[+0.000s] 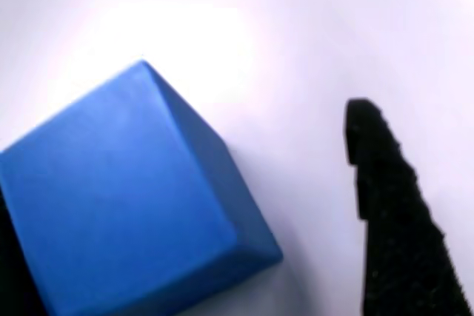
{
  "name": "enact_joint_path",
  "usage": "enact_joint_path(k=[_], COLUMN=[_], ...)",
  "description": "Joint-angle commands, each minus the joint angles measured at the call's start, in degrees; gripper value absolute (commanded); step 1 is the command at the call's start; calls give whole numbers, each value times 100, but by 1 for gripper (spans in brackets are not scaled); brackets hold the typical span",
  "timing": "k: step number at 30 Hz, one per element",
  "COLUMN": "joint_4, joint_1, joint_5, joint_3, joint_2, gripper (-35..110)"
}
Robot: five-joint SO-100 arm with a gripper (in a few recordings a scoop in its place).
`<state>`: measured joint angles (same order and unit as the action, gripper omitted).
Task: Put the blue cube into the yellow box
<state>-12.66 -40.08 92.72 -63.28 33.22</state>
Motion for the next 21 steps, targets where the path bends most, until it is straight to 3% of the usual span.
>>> enact_joint_path(k=[1, 21], joint_4=[-79, 193], joint_1=[-97, -97], joint_5=[141, 220], joint_3=[659, 765], joint_2=[404, 264], gripper=[43, 30])
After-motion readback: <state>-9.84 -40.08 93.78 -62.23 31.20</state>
